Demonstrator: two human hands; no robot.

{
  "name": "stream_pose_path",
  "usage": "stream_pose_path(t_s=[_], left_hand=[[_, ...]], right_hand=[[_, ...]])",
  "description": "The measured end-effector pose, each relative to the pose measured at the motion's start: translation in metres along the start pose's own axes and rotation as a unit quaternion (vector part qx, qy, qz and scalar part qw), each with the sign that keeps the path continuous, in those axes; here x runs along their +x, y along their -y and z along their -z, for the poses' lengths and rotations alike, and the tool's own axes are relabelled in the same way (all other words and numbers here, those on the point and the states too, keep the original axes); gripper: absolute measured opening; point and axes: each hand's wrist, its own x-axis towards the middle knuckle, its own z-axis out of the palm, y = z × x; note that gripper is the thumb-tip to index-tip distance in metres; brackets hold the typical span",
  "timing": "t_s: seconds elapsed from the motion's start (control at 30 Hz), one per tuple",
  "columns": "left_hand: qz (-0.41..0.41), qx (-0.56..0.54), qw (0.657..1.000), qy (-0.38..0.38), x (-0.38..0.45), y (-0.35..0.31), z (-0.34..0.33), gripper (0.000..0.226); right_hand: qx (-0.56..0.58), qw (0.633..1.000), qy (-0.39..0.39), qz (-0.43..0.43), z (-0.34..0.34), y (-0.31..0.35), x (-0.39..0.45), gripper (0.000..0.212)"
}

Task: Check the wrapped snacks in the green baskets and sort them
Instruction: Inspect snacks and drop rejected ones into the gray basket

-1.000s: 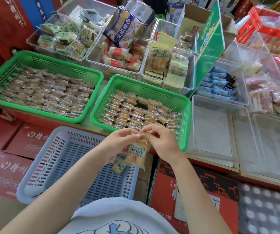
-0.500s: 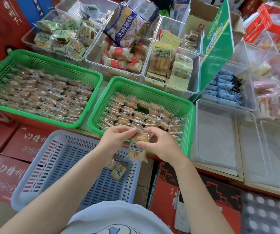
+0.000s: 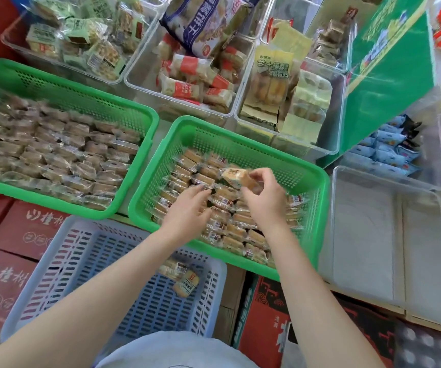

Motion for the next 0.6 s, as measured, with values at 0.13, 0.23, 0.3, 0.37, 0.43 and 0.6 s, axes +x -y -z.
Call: stream_pose_path(t_s=[0.13,0.23,0.3,0.37,0.43,0.6], left_hand=[[-0.05,0.114,0.992,-0.015,0.022,0.002,-0.006,0.062],[-0.038,0.11,0.993,-0.008,0.037,0.01,-0.01,0.063],[-0.035,0.121,0.992,-0.006,0.042,0.014,-0.012,0.064],[-0.039,0.149,0.988,-0.009,0.045,0.018,-0.014,0.064],[-0.042,0.167,0.985,-0.014,0.045,0.02,-0.016,0.065],[-0.038,0.17,0.984,-0.024,0.045,0.016,-0.019,0.064]], right_hand=[[-0.091,0.994,0.014,0.066,-0.026,-0.019,0.023,0.023],[-0.141,0.985,0.016,0.102,-0.036,-0.023,0.029,0.029],[-0.163,0.979,0.01,0.12,-0.041,-0.025,0.031,0.03],[-0.176,0.976,0.014,0.13,-0.043,-0.028,0.033,0.029],[-0.178,0.975,0.016,0.133,-0.043,-0.032,0.032,0.028],[-0.174,0.975,-0.002,0.141,-0.05,-0.037,0.031,0.029]])
